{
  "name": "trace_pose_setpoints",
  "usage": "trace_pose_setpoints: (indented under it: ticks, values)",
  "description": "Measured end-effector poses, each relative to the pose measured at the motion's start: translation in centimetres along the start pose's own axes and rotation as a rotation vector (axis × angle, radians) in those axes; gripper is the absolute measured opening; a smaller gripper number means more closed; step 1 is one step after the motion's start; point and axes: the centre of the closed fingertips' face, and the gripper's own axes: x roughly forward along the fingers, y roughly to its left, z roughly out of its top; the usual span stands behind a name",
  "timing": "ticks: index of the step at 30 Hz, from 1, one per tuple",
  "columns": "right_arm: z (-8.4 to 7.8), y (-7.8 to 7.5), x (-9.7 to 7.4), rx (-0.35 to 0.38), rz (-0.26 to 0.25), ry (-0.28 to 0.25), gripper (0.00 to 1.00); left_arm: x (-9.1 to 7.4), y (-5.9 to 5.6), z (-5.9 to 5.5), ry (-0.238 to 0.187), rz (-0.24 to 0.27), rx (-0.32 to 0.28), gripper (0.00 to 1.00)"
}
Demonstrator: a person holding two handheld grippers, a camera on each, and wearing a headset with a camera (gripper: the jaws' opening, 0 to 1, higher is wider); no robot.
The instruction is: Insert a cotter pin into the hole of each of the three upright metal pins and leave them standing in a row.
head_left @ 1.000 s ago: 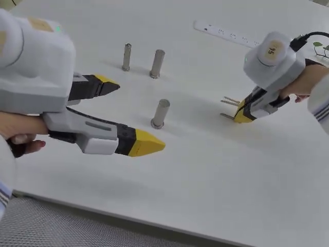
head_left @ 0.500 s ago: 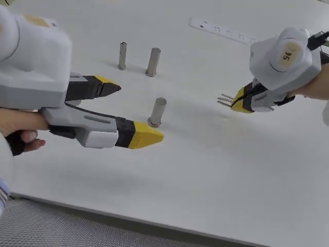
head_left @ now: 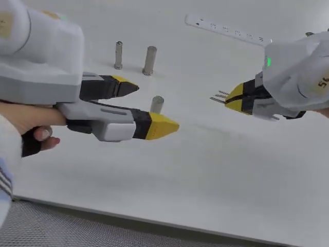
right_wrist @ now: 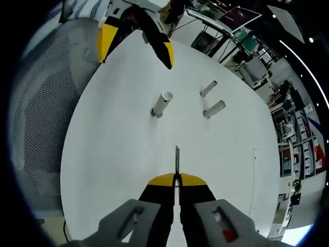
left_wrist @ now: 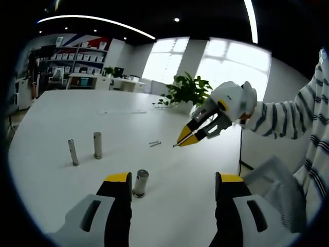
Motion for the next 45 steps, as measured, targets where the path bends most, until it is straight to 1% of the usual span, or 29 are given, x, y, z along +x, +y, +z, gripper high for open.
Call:
trace_pose_setpoints:
  ticks: [1,4,6,8,9,12,14,16,19,24,28,31,33,36,41,45]
  values:
    - [0.3,0.2,-0.2,-0.003,-0.005,-0.007,0.0,0.4,-0.3,0.2,-0.002,-0.011,0.003,0.6]
    - [1.4,0.7,-0.7,-0.01,-0.019,-0.029,0.0,1.2,-0.8,0.5,-0.004,-0.034,-0.004,0.56]
    - [2.1,1.2,-1.1,-0.001,-0.027,-0.047,0.0,1.7,-1.2,0.6,-0.007,-0.063,-0.025,0.52]
    - [2.2,1.2,-1.0,0.002,-0.031,-0.057,0.0,2.2,-1.3,0.8,-0.021,-0.073,-0.054,0.48]
    - [2.5,1.6,-1.2,0.007,-0.036,-0.071,0.0,2.3,-1.4,0.9,-0.028,-0.078,-0.065,0.48]
    - [3.1,2.1,-1.5,0.006,-0.045,-0.083,0.0,2.7,-2.1,1.5,-0.068,-0.112,-0.111,0.43]
    - [3.6,2.2,-1.8,0.0,-0.056,-0.091,0.0,2.8,-2.3,1.6,-0.072,-0.119,-0.121,0.41]
    - [4.1,2.4,-2.0,-0.003,-0.061,-0.103,0.0,3.1,-2.5,1.5,-0.065,-0.13,-0.123,0.38]
    - [4.8,2.5,-2.3,-0.016,-0.07,-0.114,0.0,3.3,-2.7,1.4,-0.058,-0.139,-0.121,0.33]
    - [5.7,2.4,-2.6,-0.041,-0.082,-0.133,0.0,3.5,-3.0,1.5,-0.062,-0.156,-0.135,0.24]
    - [6.2,2.4,-2.8,-0.051,-0.086,-0.141,0.0,3.7,-3.0,1.3,-0.056,-0.16,-0.143,0.18]
    - [6.5,2.5,-2.9,-0.067,-0.093,-0.141,0.0,3.8,-3.0,1.3,-0.061,-0.164,-0.153,0.14]
    - [6.7,2.7,-2.9,-0.064,-0.086,-0.147,0.0,3.8,-3.1,1.3,-0.065,-0.167,-0.157,0.11]
    - [6.9,2.8,-3.0,-0.072,-0.09,-0.149,0.0,3.8,-3.2,1.2,-0.063,-0.176,-0.162,0.08]
    - [7.2,2.8,-3.2,-0.072,-0.092,-0.154,0.0,3.9,-3.2,1.0,-0.055,-0.18,-0.156,0.03]
    - [7.3,2.8,-3.3,-0.077,-0.088,-0.156,0.0,3.9,-3.1,1.2,-0.065,-0.179,-0.159,0.02]
